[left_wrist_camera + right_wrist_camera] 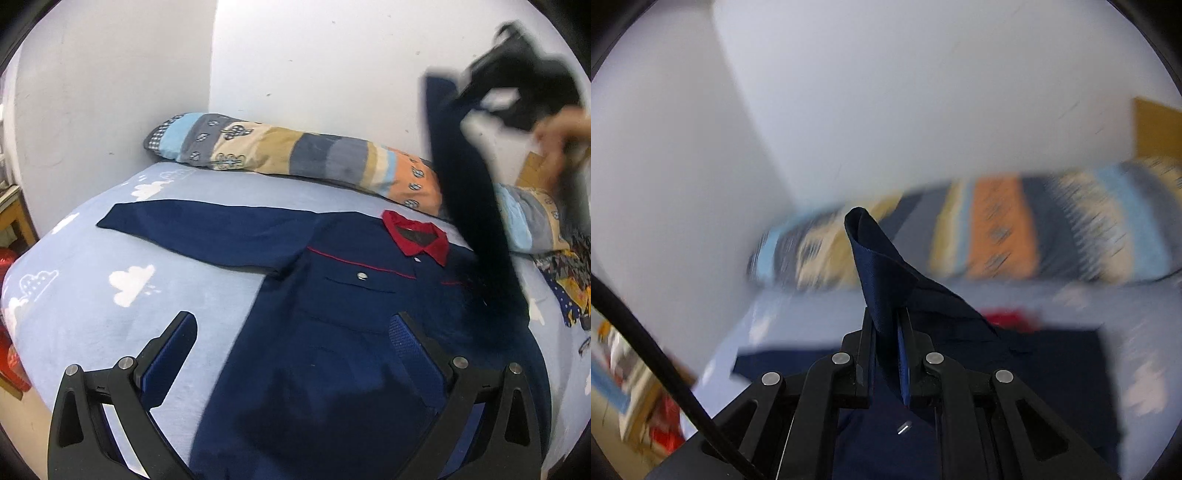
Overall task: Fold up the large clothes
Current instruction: 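Lay the held sleeve across the jacket body and open the right gripper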
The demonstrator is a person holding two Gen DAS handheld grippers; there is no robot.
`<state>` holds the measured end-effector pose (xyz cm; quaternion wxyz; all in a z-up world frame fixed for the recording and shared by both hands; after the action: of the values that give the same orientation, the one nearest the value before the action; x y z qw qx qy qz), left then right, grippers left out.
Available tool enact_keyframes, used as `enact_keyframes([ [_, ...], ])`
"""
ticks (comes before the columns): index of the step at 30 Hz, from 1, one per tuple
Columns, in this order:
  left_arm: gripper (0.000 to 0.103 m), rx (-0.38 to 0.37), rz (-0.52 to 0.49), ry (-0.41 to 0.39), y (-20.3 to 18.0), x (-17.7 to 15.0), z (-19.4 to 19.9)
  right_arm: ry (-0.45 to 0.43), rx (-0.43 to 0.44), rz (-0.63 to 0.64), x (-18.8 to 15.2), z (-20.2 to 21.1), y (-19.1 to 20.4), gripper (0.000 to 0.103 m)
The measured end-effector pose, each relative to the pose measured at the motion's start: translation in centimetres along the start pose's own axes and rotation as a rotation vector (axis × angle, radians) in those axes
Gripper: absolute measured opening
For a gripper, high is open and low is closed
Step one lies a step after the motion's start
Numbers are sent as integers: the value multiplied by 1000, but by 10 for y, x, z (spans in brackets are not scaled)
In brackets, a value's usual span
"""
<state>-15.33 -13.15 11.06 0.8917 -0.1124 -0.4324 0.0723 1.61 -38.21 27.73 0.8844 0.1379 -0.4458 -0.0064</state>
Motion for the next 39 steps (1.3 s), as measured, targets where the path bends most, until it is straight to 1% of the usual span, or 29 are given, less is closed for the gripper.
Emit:
enact_keyframes([
  [1,103,3,11,-6,4,1,2,32,11,3,-17,-22,13,11],
  [3,103,8,34,-15,13,4,5,132,17,26,-70,-74,38,11],
  [6,103,11,60,-14,20,6,6,271,-30,64,-149,-142,57,12],
  [7,103,8,62,-10,19,7,5,317,-40,73,-174,-157,58,15],
  [8,103,8,61,-8,19,7,4,367,-36,73,-200,-172,59,26],
  [9,103,7,58,-8,19,7,5,427,-6,64,-226,-182,61,38],
  [10,103,5,57,-9,19,7,6,465,31,69,-243,-187,67,50],
  [11,103,7,57,-14,19,8,7,437,24,107,-239,-185,63,55],
  [12,103,12,62,-23,21,10,7,420,42,158,-234,-180,66,58],
  [14,103,21,87,-37,27,14,9,365,118,179,-218,-162,72,61],
  [15,103,25,103,-39,31,15,9,315,131,178,-204,-149,67,65],
  [16,103,32,120,-37,35,16,8,264,109,175,-189,-134,55,76],
  [17,103,39,138,-33,39,16,7,223,66,164,-177,-124,39,85],
  [18,103,42,153,-26,42,16,5,196,20,154,-169,-117,22,87],
  [19,103,46,161,-20,44,16,3,191,-36,141,-165,-114,1,87],
  [20,103,52,167,-15,46,16,1,218,-72,130,-168,-115,-14,87],
  [22,103,56,171,-7,47,15,-2,323,-120,117,-190,-125,-42,87],
  [23,103,61,168,-7,46,15,-4,381,-128,123,-206,-135,-52,87],
  [24,103,68,164,-6,46,14,-5,473,-128,140,-230,-145,-57,87],
  [25,103,72,159,-3,45,14,-7,515,-144,201,-246,-148,-54,87],
  [26,103,77,153,2,44,12,-9,482,-171,278,-247,-142,-46,87],
  [27,103,82,150,6,43,11,-11,488,-169,299,-246,-136,-43,86],
  [28,103,85,149,13,44,11,-13,485,-150,300,-244,-131,-39,83],
  [30,103,83,152,31,44,8,-17,424,-89,287,-232,-103,-24,82],
  [33,103,82,159,43,45,6,-22,309,-45,287,-214,-42,-4,82],
  [35,103,74,158,55,43,4,-24,260,-8,275,-210,-5,3,83],
  [37,103,66,150,60,40,1,-25,211,1,253,-210,41,9,86],
  [38,103,63,145,60,38,1,-25,197,-6,240,-210,56,14,87],
  [39,103,61,143,66,37,0,-26,174,-2,218,-218,78,16,87],
])
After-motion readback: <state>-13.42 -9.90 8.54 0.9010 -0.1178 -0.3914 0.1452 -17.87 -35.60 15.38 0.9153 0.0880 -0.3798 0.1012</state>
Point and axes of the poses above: each gripper's, at about its wrist camera, not at the fingertips, and z roughly against the way its jaws point, y to its left, x to its top, the point moved 7 cm from there along -z, roughly the way its jaws point, and after that the axes turned 12 degrees about z, right-handed, at the moved point
